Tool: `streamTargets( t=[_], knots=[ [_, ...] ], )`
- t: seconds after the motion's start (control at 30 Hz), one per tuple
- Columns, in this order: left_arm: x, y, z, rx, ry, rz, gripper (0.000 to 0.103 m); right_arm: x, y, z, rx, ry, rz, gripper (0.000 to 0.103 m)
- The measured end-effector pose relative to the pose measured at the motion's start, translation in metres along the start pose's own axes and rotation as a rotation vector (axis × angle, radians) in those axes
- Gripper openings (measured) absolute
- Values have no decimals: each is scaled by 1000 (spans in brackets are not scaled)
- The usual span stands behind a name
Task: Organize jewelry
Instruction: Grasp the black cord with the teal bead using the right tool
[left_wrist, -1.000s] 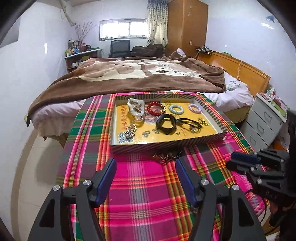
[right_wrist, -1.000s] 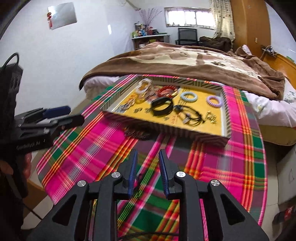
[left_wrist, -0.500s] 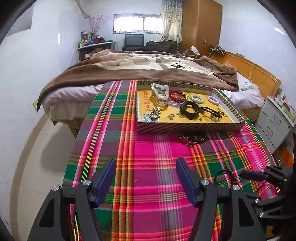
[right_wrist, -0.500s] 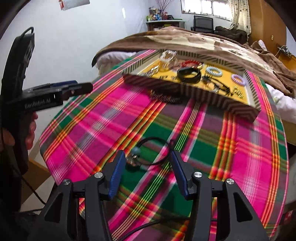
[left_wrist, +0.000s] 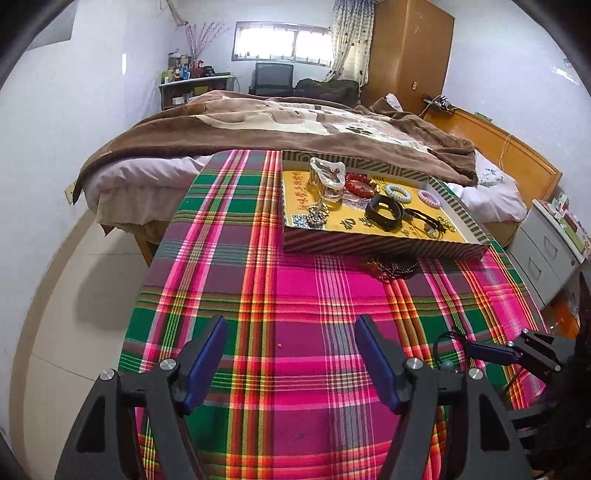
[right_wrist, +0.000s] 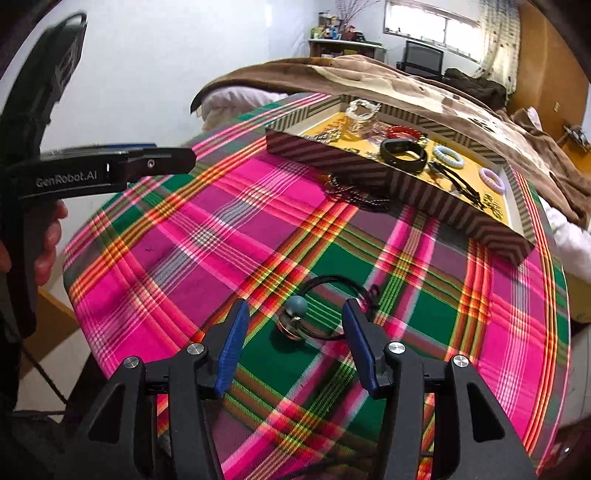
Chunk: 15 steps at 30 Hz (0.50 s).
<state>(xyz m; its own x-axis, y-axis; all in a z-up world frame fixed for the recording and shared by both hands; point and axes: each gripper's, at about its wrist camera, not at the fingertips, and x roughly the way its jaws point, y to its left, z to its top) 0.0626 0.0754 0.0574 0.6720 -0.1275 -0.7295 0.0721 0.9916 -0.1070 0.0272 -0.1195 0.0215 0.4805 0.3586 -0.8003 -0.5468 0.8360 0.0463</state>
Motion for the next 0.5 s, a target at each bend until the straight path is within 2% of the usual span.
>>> streamTargets(
  t=[0.1, 0.23, 0.37, 0.47, 0.5],
  knots=[
    [1, -2, -1, 6, 6, -2, 71, 9, 4, -1, -21, 26, -25, 53],
    [3, -3, -2, 7, 17, 3, 71, 9, -1, -3, -5, 28, -11, 51],
    [6, -4, -3, 6, 26, 3, 71, 7, -2, -5, -13, 22, -5, 26],
    [8, -7, -3, 10, 29, 4, 71, 8, -5, -5, 0, 20, -2, 18],
    [8, -6, -3, 11, 30, 3, 71, 8, -5, -5, 4, 19, -4, 18]
  ],
)
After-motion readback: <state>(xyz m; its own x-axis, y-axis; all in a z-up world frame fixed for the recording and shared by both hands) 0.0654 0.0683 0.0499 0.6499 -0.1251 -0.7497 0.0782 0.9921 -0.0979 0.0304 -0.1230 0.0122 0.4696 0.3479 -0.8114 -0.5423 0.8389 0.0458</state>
